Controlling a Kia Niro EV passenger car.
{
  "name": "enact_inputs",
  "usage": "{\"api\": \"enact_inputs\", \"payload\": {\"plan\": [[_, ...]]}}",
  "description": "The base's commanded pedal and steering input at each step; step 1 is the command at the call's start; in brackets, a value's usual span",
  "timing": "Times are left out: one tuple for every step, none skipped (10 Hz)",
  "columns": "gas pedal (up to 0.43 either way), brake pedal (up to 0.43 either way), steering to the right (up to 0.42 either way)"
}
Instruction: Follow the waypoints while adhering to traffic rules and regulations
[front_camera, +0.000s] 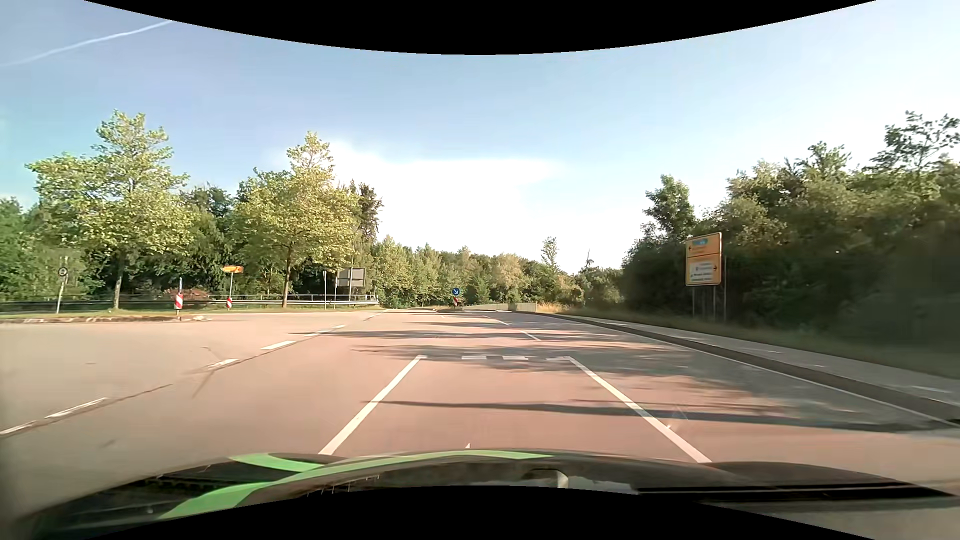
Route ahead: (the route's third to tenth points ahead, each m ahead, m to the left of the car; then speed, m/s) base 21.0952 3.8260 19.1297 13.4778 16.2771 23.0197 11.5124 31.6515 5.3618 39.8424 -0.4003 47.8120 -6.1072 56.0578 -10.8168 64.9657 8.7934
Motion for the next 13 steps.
{"api": "enact_inputs", "payload": {"plan": [[0.000,0.201,-0.027],[0.000,0.207,-0.027],[0.000,0.213,-0.028],[0.000,0.195,-0.028],[0.000,0.177,-0.028],[0.000,0.159,-0.028],[0.000,0.134,-0.028],[0.000,0.061,-0.028],[0.000,0.000,-0.030],[0.000,0.000,-0.036],[0.000,0.000,-0.046],[0.000,0.000,-0.063],[0.028,0.000,-0.081]]}}
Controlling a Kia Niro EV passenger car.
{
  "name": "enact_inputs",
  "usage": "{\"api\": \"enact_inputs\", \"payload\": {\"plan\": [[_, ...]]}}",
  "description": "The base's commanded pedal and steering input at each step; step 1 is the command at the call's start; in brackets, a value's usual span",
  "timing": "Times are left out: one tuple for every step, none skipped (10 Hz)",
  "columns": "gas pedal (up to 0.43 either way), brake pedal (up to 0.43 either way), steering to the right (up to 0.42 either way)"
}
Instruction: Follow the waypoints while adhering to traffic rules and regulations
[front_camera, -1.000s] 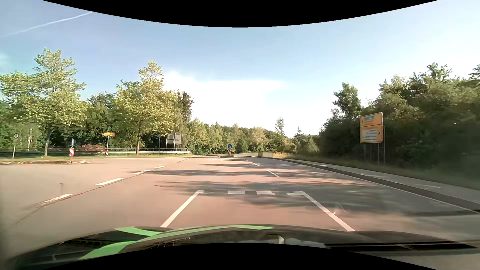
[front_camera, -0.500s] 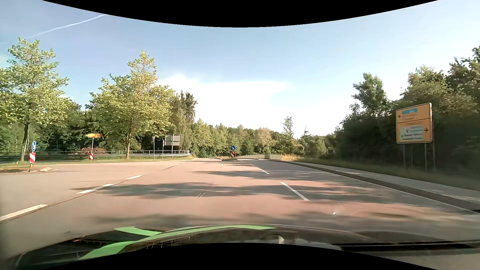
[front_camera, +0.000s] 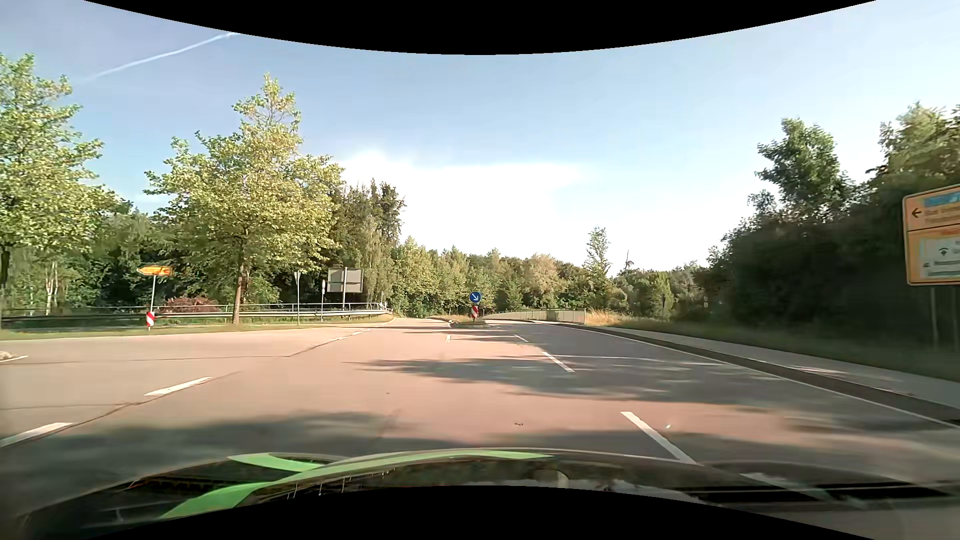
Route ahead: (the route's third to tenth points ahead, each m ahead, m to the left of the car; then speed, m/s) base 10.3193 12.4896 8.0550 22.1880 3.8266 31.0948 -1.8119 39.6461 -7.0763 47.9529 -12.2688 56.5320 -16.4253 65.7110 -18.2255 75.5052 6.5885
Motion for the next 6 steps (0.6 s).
{"api": "enact_inputs", "payload": {"plan": [[0.087,0.000,-0.108],[0.098,0.000,-0.137],[0.098,0.000,-0.168],[0.098,0.000,-0.195],[0.110,0.000,-0.224],[0.110,0.000,-0.243]]}}
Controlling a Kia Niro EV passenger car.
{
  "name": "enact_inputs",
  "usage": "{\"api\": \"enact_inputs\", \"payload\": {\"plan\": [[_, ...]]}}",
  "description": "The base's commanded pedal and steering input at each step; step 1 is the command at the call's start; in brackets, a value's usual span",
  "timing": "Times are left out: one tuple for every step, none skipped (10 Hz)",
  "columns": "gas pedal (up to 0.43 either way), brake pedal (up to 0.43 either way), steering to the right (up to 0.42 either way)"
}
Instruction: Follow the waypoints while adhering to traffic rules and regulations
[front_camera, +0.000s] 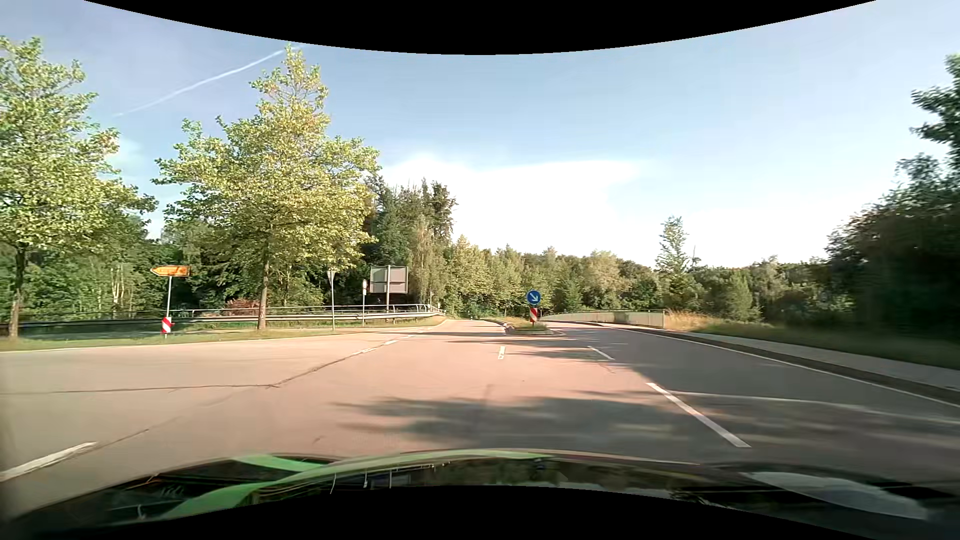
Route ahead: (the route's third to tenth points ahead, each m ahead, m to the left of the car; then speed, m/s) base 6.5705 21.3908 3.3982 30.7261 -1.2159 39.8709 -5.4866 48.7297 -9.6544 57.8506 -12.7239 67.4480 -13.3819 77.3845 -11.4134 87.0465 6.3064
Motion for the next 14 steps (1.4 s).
{"api": "enact_inputs", "payload": {"plan": [[0.098,0.000,-0.267],[0.079,0.000,-0.290],[0.047,0.000,-0.309],[0.028,0.000,-0.337],[0.020,0.000,-0.364],[0.020,0.000,-0.382],[0.020,0.000,-0.392],[0.020,0.000,-0.399],[0.028,0.000,-0.406],[0.028,0.000,-0.411],[0.039,0.000,-0.415],[0.047,0.000,-0.416],[0.047,0.000,-0.417],[0.059,0.000,-0.417]]}}
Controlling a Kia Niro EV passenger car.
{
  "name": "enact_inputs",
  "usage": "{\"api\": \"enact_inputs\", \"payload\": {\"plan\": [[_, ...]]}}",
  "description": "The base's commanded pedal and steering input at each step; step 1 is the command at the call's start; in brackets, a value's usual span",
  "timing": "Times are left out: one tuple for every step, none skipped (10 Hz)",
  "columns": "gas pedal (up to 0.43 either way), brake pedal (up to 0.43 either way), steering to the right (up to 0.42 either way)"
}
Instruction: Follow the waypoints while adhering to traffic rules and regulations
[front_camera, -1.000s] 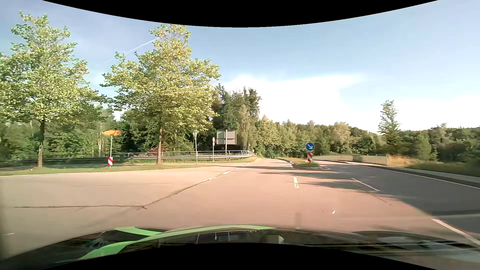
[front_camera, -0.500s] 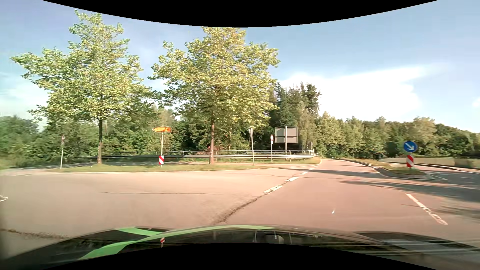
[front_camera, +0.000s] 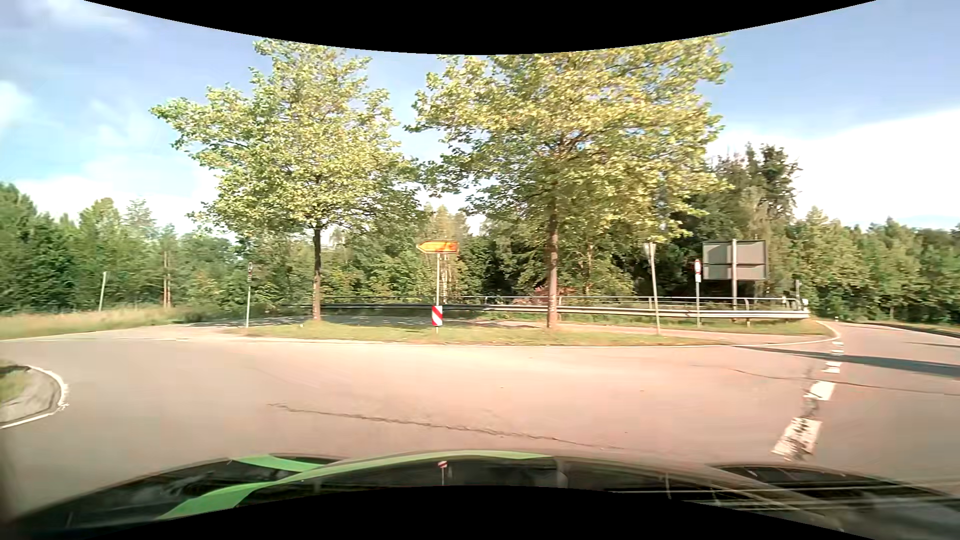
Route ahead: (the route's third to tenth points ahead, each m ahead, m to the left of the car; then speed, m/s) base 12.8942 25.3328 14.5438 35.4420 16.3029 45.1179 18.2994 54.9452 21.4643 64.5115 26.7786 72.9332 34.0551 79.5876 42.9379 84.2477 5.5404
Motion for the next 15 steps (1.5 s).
{"api": "enact_inputs", "payload": {"plan": [[0.087,0.000,-0.418],[0.130,0.000,-0.422],[0.130,0.000,-0.424],[0.130,0.000,-0.424],[0.130,0.000,-0.424],[0.130,0.000,-0.419],[0.138,0.000,-0.409],[0.138,0.000,-0.395],[0.169,0.000,-0.380],[0.169,0.000,-0.356],[0.169,0.000,-0.338],[0.169,0.000,-0.326],[0.177,0.000,-0.321],[0.197,0.000,-0.309],[0.228,0.000,-0.298]]}}
